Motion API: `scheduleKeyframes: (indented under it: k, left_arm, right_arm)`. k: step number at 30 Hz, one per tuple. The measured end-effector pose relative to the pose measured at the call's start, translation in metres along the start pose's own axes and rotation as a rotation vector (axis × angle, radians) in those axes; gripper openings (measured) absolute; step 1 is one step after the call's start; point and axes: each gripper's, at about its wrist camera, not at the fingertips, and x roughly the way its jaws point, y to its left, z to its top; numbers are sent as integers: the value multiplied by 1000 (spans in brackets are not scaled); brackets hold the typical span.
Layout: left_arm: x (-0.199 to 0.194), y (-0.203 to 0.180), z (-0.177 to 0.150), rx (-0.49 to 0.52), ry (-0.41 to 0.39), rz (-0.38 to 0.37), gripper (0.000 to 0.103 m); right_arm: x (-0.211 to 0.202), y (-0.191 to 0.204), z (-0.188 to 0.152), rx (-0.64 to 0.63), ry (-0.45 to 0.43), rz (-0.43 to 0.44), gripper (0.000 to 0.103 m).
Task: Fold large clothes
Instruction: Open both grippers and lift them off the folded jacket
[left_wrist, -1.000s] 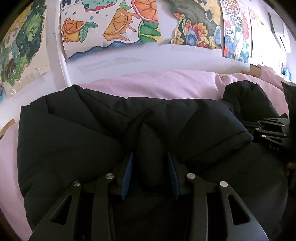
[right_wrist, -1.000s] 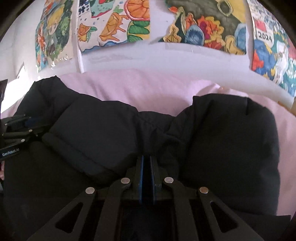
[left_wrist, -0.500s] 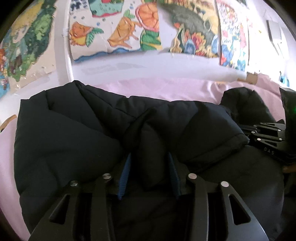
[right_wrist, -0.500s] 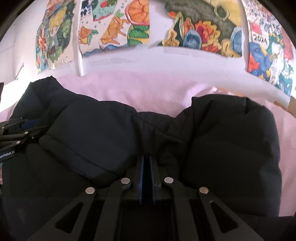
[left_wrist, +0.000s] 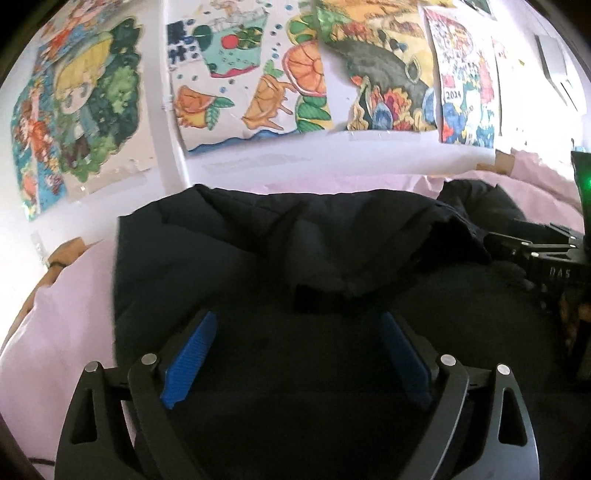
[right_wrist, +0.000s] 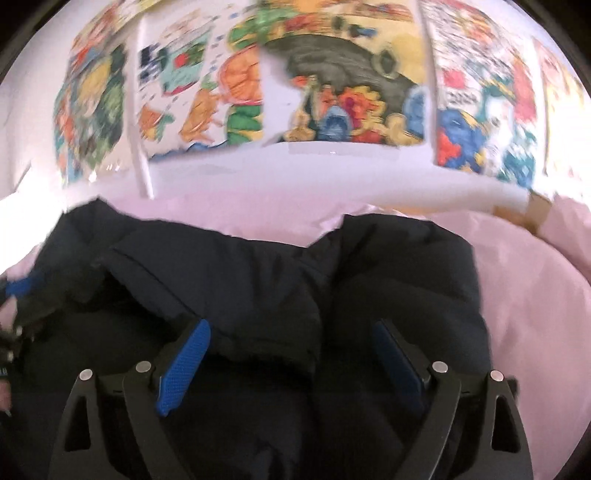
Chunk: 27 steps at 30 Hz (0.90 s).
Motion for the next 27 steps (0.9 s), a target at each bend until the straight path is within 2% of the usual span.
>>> scheduleKeyframes:
  k: [4, 7, 10, 16, 22, 27]
  left_arm:
    - [-31, -1, 5, -38, 42, -13, 89]
    - [-52, -1, 9, -74, 83, 0, 89]
    - [-76, -1, 11, -108, 118, 6, 89]
    - [-129, -9, 12, -108, 172, 17, 89]
    - [-190, -21, 3, -125, 215, -13, 89]
    - [-240, -35, -2, -109, 210, -33, 89]
  right_arm:
    - [-30, 2, 8, 0, 3, 7, 93]
    - [-58, 10, 17, -36, -2, 20, 102]
    - [-93, 19, 22, -45, 10, 44, 103]
    - [-151, 35, 27, -50, 33, 54, 103]
    - [-222, 64, 10, -177, 51, 55, 103]
    - [-277, 78, -8, -167, 62, 76, 103]
